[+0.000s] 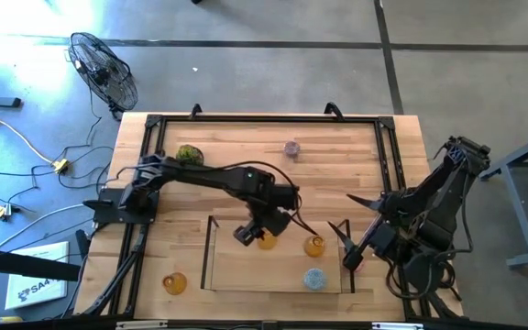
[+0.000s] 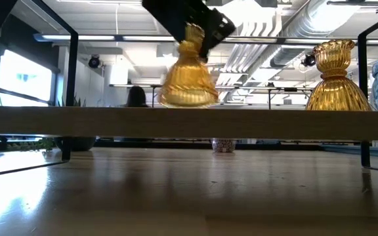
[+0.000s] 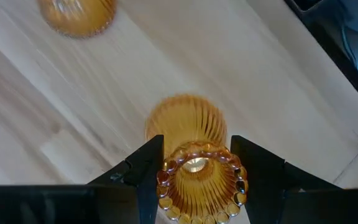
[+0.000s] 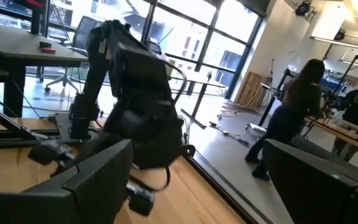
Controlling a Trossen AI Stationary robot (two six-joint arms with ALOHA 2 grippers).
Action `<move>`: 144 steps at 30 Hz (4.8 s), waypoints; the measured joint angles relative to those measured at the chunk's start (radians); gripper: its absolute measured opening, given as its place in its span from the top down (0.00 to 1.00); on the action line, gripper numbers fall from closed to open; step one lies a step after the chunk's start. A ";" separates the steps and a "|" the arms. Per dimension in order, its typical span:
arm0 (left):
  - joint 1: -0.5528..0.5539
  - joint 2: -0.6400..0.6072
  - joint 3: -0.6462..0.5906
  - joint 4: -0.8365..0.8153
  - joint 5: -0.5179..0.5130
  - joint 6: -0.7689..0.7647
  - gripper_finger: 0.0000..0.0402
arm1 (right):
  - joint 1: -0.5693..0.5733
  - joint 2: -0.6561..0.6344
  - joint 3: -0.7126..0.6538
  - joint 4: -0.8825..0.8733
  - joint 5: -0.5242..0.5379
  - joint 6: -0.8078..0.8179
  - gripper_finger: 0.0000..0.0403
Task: Pick & Place candle stick holders
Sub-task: Put the top brown vase candle holder on the shelf, then put the red patterned scented candle on the shelf
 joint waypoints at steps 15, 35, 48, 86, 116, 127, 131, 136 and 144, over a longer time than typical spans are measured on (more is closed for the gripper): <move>0.003 0.043 0.000 0.088 0.041 0.039 0.60 | -0.001 0.000 0.000 -0.009 0.000 -0.007 0.12; 0.003 0.083 0.000 0.142 0.108 0.015 0.56 | -0.001 0.000 0.000 -0.039 0.000 0.024 0.12; 0.003 0.083 0.000 0.182 0.145 -0.062 0.39 | -0.001 0.000 0.000 -0.063 -0.001 0.046 0.12; 0.282 0.033 0.405 -0.292 -0.122 0.016 0.38 | 0.087 -0.014 0.000 0.082 0.000 -0.138 0.12; 0.493 0.257 0.402 0.108 -0.278 -0.260 0.38 | 0.073 -0.014 0.000 -0.131 -0.018 0.244 0.12; 0.507 0.333 0.402 0.138 -0.281 -0.248 0.38 | -0.002 -0.014 0.000 -0.086 -0.072 0.295 0.12; 0.508 0.337 0.402 0.140 -0.305 -0.249 0.38 | -0.048 -0.014 0.000 -0.083 -0.130 0.312 0.12; 0.510 0.359 0.404 0.146 -0.307 -0.253 0.38 | -0.113 -0.014 0.000 -0.083 -0.208 0.313 0.12; 0.520 0.393 0.402 0.154 -0.258 -0.253 0.38 | -0.201 -0.013 0.000 -0.083 -0.329 0.304 0.12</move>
